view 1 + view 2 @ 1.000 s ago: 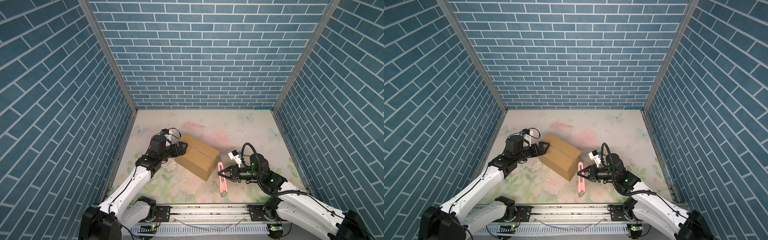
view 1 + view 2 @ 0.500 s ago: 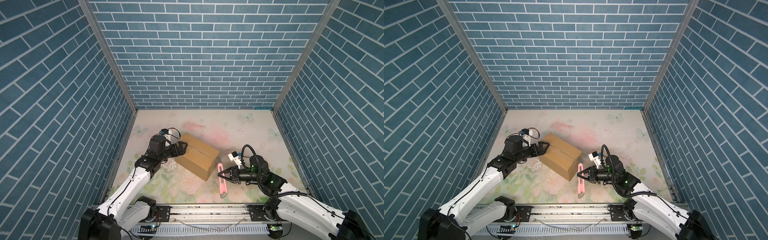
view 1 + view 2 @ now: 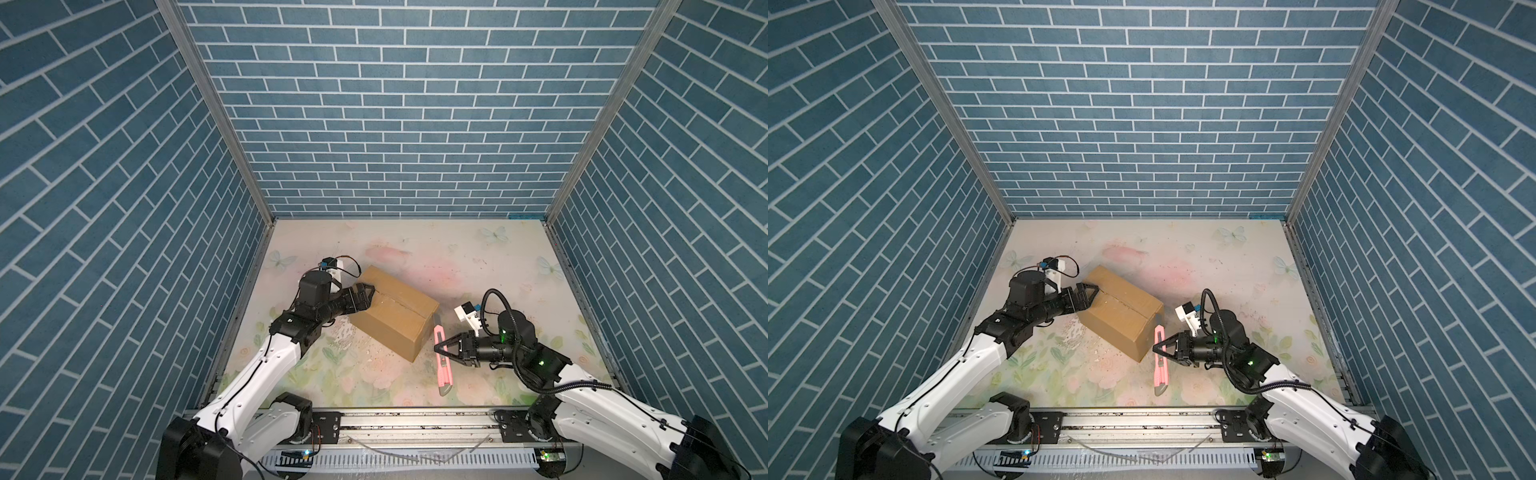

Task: Unpack the express box

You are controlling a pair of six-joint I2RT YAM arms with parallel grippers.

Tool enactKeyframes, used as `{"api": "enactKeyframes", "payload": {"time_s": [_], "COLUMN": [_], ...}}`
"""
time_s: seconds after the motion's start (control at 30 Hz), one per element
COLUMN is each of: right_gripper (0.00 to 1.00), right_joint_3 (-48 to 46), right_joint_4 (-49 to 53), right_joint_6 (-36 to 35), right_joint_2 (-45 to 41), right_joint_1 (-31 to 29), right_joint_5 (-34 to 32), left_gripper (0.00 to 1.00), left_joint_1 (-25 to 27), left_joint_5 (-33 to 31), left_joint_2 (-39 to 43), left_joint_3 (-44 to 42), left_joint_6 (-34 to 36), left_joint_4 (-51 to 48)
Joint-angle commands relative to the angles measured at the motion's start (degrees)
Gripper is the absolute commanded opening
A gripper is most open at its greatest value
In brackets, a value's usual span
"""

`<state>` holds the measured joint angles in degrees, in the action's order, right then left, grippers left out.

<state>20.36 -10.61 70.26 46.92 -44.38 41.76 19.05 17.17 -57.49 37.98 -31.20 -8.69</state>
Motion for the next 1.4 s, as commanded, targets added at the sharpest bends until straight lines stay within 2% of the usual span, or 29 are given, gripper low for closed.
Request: {"api": "enactKeyframes", "payload": {"time_s": [0.0, 1.37], "right_gripper": [0.0, 0.0], "right_joint_3": [-1.22, -1.82], "right_joint_4": [-2.44, -4.68], "right_joint_6": [1.12, 1.37], "right_joint_2": [0.02, 1.42], "right_joint_1": [-0.4, -2.03], "right_joint_5": [-0.38, -1.36], "left_gripper": [1.0, 1.0], "left_joint_1": [0.29, 0.29], "left_joint_5": [-0.3, -0.14], "left_joint_2": [0.6, 0.61], "left_joint_3": [-0.45, -0.81], "left_joint_6": [0.19, 0.11], "left_joint_4": [0.68, 1.22]}}
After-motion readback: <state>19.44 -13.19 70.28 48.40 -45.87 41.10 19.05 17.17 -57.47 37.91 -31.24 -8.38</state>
